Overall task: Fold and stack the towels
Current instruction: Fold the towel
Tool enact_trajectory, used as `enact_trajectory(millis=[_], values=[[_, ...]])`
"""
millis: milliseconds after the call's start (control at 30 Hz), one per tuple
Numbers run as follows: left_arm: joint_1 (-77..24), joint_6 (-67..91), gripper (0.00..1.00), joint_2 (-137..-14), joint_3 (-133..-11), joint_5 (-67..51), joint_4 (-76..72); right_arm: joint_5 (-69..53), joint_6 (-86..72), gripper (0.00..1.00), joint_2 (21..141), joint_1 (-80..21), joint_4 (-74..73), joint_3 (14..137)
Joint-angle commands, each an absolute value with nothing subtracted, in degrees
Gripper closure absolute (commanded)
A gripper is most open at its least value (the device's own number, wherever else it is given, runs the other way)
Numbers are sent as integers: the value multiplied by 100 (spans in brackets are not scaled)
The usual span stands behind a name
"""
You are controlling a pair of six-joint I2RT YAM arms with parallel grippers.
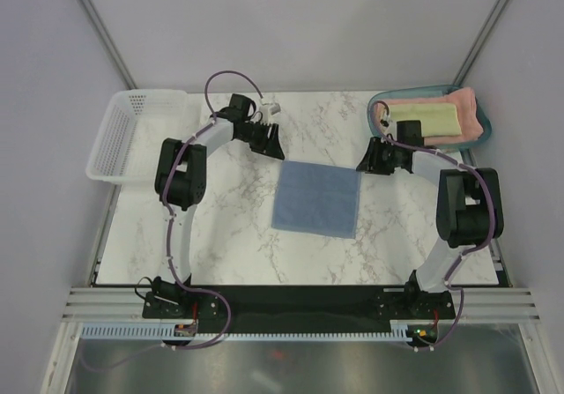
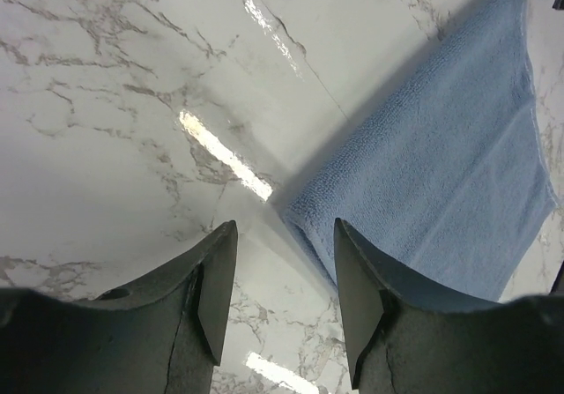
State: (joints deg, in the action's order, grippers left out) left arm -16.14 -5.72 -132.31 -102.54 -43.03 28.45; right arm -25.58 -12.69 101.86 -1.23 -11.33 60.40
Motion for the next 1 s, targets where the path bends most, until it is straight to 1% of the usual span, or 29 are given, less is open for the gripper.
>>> enact_trajectory(millis=[0, 133, 267, 467, 567, 633, 700, 733, 767, 967], values=[[-1600, -844, 45, -13429, -10573, -4710, 3190, -2742, -968, 56, 10318, -61, -1134, 6293], [-1608, -888, 46, -13579, -10687, -4922, 3234, -2812, -818, 59, 10573, -61, -1178, 6442], [-1600, -888, 49, -13684, -10793, -4939, 3278, -2926, -721, 59, 10687, -35, -1081, 6469], [-1600, -931, 55, -13825, -11039, -4975, 3436, -3269, -572, 59, 10881, -35, -1002, 6530], [-1626, -958, 60, -13843, -11048, -5018, 3472, -3453, -554, 59, 10960, 149, -941, 6513], [-1617, -967, 62, -13852, -11048, -5019, 3489, -3576, -545, 61, 11004, 149, -897, 6521], [-1626, -949, 62, -13851, -11022, -4984, 3507, -3613, -554, 62, 11091, 141, -870, 6539], [-1626, -941, 61, -13852, -11030, -4966, 3498, -3578, -545, 62, 11127, 149, -879, 6539], [-1635, -940, 57, -13843, -11013, -4957, 3498, -3508, -528, 62, 11153, 149, -888, 6539], [-1661, -888, 58, -13852, -10986, -4773, 3516, -3454, -536, 65, 11232, 149, -896, 6601]])
